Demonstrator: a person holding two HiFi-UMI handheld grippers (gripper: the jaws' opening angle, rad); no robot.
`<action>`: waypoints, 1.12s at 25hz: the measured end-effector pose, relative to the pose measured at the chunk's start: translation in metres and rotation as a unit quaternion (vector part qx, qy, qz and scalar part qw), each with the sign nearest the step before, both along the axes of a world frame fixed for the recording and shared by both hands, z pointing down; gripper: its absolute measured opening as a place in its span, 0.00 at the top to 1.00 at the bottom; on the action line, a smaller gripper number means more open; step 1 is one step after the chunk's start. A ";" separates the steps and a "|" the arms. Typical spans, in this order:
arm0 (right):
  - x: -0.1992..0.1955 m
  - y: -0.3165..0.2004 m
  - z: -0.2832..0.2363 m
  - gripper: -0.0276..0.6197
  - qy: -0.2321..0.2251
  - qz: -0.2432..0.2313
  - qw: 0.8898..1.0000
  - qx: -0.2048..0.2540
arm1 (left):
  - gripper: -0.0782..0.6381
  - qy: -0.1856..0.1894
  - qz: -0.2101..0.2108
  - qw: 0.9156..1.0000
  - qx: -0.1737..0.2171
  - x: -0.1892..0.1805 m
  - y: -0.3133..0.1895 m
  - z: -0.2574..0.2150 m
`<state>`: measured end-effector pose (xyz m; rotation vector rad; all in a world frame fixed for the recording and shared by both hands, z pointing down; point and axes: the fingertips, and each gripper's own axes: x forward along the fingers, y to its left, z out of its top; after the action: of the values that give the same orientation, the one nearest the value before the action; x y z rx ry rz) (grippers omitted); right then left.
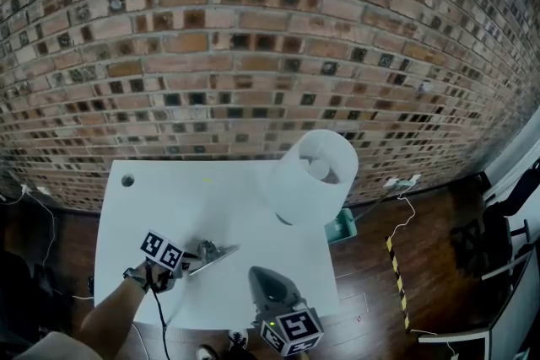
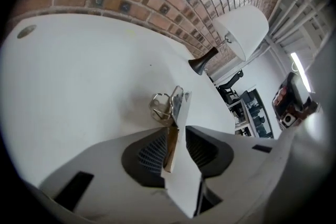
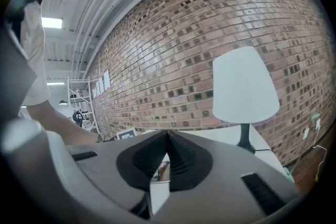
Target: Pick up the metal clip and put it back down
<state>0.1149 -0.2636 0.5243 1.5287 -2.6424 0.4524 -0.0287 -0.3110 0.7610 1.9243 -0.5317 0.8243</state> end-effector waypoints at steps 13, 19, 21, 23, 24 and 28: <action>-0.016 0.015 -0.028 0.98 0.011 -0.007 0.999 0.030 | 0.87 -0.079 -0.117 0.890 0.434 -0.084 -0.038 -0.188; -0.025 0.034 -0.054 0.98 0.017 -0.003 0.999 0.051 | 0.87 -0.062 -0.165 0.803 0.570 -0.121 0.004 -0.284; -0.030 0.045 -0.064 0.98 0.019 0.001 0.998 0.062 | 0.87 -0.050 -0.154 0.776 0.610 -0.119 0.030 -0.311; -0.037 0.057 -0.073 0.98 0.023 0.004 0.997 0.073 | 0.87 -0.033 -0.159 0.758 0.632 -0.118 0.054 -0.331; -0.040 0.063 -0.078 0.98 0.025 0.006 0.997 0.078 | 0.87 -0.024 -0.165 0.751 0.639 -0.119 0.065 -0.339; -0.054 0.089 -0.093 0.98 0.029 0.012 0.995 0.095 | 0.87 0.019 -0.175 0.748 0.640 -0.114 0.107 -0.364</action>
<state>0.0606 -0.1749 0.4315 1.5975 -2.6934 0.1579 -0.1425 -0.2037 0.3969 2.8555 -1.6841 0.0509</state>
